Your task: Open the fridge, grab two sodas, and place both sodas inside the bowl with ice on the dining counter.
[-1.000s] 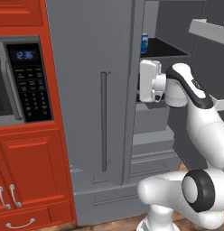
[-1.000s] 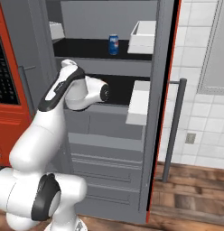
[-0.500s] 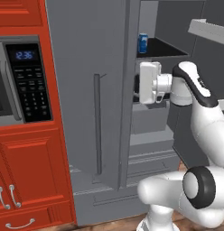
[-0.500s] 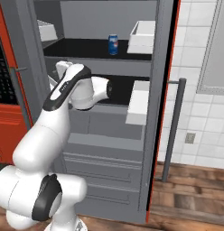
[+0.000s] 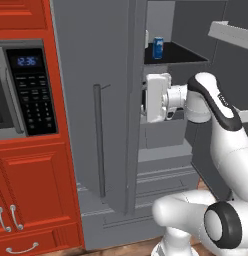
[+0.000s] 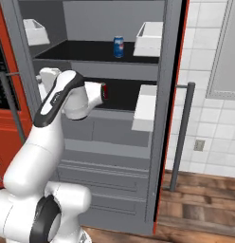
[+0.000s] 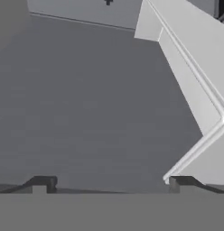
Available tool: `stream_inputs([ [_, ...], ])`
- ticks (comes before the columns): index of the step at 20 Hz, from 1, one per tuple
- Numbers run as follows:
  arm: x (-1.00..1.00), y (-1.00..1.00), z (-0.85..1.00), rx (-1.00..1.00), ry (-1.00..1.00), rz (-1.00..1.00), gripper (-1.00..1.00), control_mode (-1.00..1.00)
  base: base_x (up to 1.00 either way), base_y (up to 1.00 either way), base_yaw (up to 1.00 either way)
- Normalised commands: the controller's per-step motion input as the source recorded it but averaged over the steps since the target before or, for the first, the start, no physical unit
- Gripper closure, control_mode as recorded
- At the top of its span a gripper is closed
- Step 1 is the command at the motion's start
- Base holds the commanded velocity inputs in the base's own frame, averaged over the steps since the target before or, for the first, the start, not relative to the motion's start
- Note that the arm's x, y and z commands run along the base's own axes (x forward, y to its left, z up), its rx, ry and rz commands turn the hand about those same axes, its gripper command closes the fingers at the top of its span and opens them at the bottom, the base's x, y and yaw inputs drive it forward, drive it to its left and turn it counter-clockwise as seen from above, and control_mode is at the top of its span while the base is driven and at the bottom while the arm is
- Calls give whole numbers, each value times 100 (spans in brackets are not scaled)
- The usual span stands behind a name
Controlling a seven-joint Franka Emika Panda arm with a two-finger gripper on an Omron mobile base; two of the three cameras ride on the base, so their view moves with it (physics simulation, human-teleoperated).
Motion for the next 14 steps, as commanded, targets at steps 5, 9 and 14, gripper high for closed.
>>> stream_inputs([
  [5,-31,67,0,0,0,7,-100,-100,0,0,0],
  [9,-27,70,0,0,0,6,-100,-100,0,0,0],
  [14,-25,72,0,0,0,6,-100,-100,0,0,0],
])
